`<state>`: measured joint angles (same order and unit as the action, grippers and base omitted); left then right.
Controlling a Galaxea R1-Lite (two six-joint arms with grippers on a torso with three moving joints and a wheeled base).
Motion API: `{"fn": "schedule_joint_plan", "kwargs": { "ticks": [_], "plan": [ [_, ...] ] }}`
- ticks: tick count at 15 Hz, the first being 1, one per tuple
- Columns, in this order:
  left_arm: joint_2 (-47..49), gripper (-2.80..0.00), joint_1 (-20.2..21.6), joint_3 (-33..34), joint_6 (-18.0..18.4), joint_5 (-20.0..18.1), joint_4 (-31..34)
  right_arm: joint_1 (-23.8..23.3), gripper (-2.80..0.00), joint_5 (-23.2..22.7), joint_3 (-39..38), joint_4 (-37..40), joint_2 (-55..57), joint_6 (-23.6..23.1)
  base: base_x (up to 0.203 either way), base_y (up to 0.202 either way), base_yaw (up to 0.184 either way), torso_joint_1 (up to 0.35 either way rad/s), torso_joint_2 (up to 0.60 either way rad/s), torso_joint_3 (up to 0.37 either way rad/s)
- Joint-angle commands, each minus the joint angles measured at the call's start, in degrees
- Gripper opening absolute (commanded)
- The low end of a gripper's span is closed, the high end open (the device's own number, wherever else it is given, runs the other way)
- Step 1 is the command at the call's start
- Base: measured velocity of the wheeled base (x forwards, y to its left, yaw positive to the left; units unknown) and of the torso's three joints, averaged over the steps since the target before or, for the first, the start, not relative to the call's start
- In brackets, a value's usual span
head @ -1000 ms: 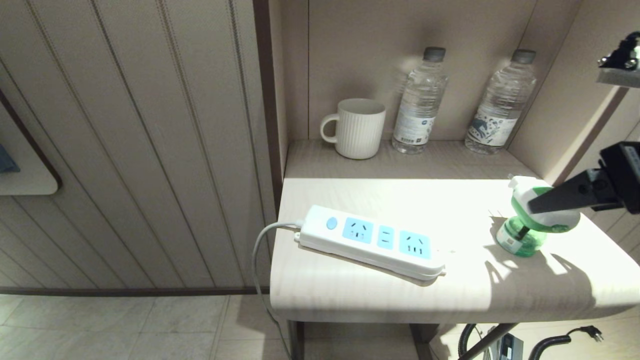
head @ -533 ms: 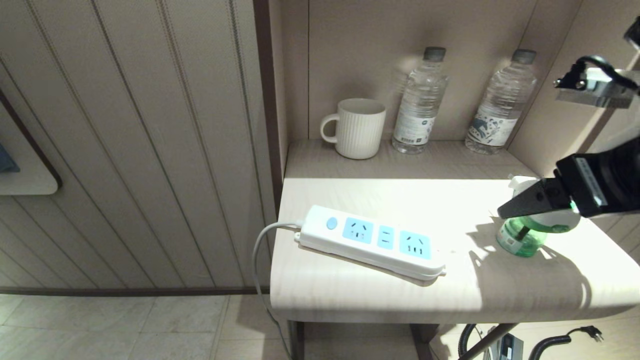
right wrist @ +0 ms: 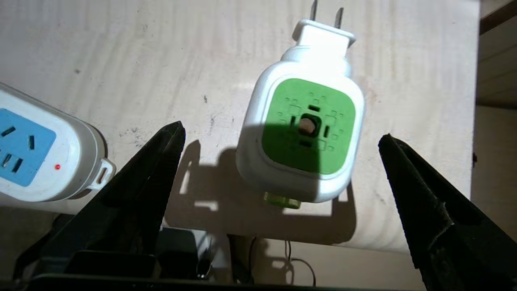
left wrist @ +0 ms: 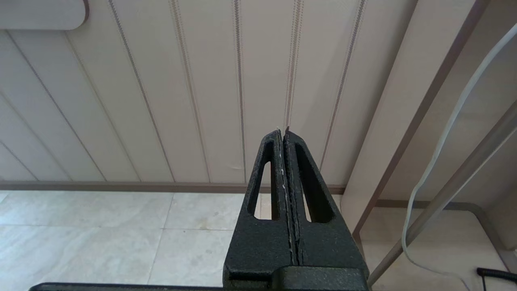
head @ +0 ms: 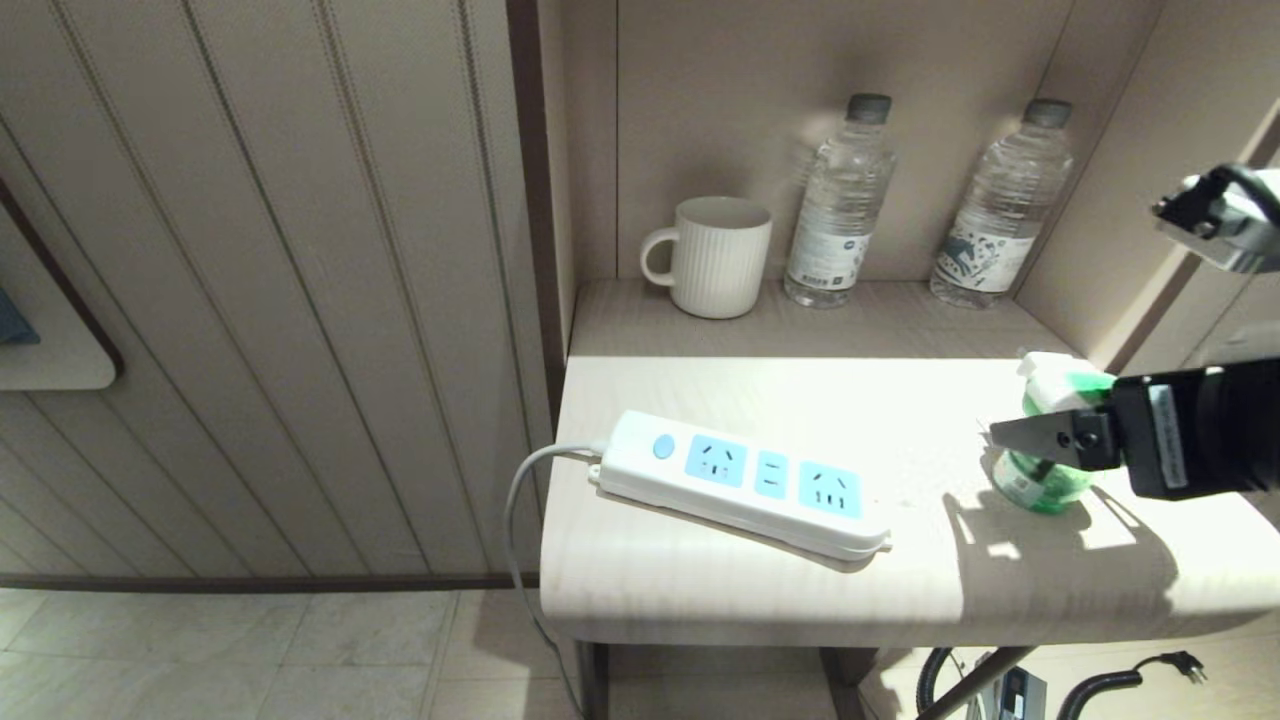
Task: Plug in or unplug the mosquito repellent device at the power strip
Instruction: Pick up the mosquito repellent liquid
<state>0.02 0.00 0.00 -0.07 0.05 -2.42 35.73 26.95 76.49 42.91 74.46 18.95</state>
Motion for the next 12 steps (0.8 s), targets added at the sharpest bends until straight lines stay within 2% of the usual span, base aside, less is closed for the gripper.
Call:
{"fn": "schedule_joint_plan", "kwargs": {
  "ticks": [1,4,6,9,12],
  "plan": [
    [0.06,-2.8,0.0,0.0,-0.01,0.0,-0.04,1.82,0.0,4.27,-7.52,-7.47,-6.9,-0.77,0.0,0.0,0.0,0.0,0.0,0.0],
    [0.06,-2.8,0.0,0.0,-0.01,0.03,-0.05,1.96,0.0,5.01,-15.26,-13.07,-10.84,-3.63,0.0,0.0,0.0,0.0,0.0,0.0],
    [-0.02,-2.8,0.09,0.0,-0.01,0.04,-0.13,2.01,0.0,4.84,-21.48,-18.7,-11.68,-3.93,0.0,0.0,0.0,0.0,0.0,0.0],
    [0.04,-2.8,0.02,0.0,-0.16,0.04,-0.39,2.06,0.0,4.93,-31.99,-36.75,-12.01,-4.78,0.0,0.0,0.0,0.0,0.0,0.0],
    [0.03,-2.8,0.04,0.0,-0.19,0.04,-0.48,1.99,0.0,5.51,-39.19,-51.77,-11.61,-8.52,0.0,0.0,0.0,0.0,0.0,0.0]
  ]
}}
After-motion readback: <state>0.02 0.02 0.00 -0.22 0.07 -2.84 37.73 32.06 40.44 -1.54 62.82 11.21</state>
